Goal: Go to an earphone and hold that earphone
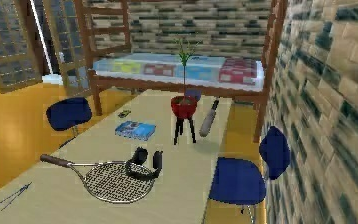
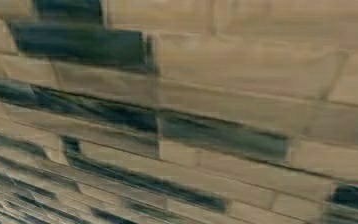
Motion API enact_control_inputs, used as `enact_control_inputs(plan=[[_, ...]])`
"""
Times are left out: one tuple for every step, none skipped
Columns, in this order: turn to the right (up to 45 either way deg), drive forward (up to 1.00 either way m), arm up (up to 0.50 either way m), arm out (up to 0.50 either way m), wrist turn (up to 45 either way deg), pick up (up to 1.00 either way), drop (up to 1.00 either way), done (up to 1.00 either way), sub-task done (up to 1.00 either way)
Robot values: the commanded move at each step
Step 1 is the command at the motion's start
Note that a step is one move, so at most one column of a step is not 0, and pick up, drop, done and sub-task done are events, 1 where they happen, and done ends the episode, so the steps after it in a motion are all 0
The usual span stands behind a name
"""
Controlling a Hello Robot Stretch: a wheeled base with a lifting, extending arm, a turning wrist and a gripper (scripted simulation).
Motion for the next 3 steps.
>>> enact_control_inputs(plan=[[-45.0, 0.00, 0.00, 0.00, 0.0, 0.00, 0.00, 0.00, 0.00], [-45.0, 0.00, 0.00, 0.00, 0.0, 0.00, 0.00, 0.00, 0.00], [0.0, 0.00, 0.50, 0.00, 0.0, 0.00, 0.00, 0.00, 0.00]])
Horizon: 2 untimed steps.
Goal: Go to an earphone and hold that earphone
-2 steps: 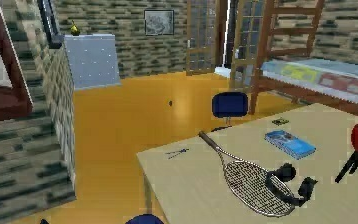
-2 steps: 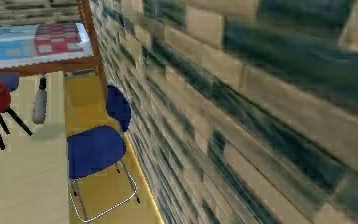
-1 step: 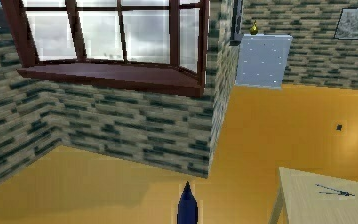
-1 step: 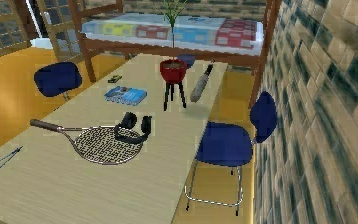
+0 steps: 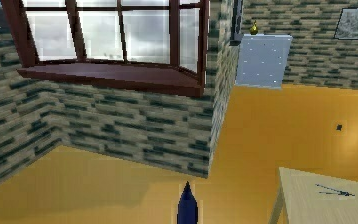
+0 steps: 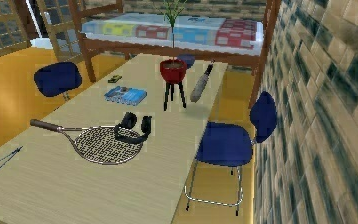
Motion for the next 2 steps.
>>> enact_control_inputs(plan=[[0.0, 0.00, 0.36, 0.00, 0.0, 0.00, 0.00, 0.00, 0.00], [0.0, 0.00, 0.00, 0.50, 0.0, 0.00, 0.00, 0.00, 0.00]])
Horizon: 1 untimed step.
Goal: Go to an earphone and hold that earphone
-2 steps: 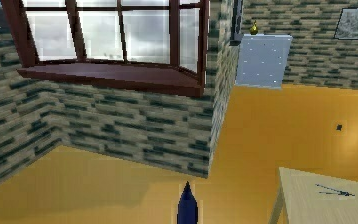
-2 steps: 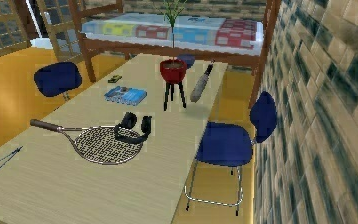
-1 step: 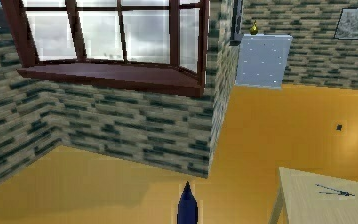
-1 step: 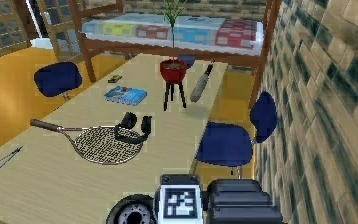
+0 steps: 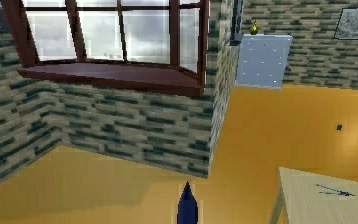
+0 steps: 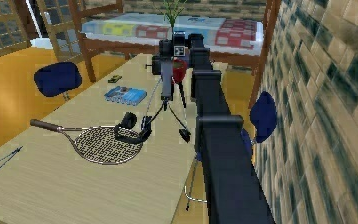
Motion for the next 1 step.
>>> enact_control_inputs(plan=[[0.0, 0.00, 0.00, 0.00, 45.0, 0.00, 0.00, 0.00, 0.00]])
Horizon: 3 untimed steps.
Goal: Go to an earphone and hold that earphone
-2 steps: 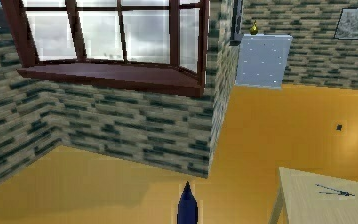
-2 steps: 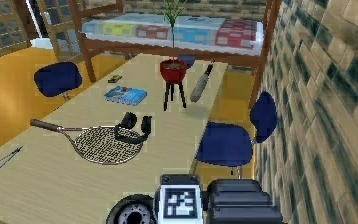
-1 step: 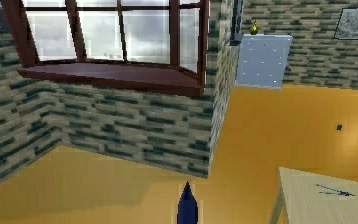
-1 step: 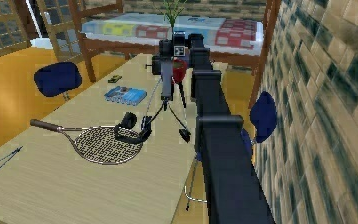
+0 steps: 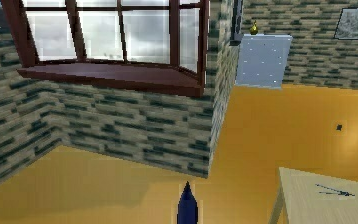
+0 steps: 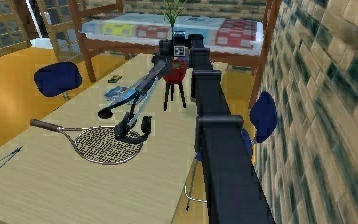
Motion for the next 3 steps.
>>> enact_control_inputs(plan=[[0.0, 0.00, 0.00, 0.00, 45.0, 0.00, 0.00, 0.00, 0.00], [0.0, 0.00, 0.00, 0.00, 27.0, 0.00, 0.00, 0.00, 0.00], [0.0, 0.00, -0.30, 0.00, 0.0, 0.00, 0.00, 0.00, 0.00]])
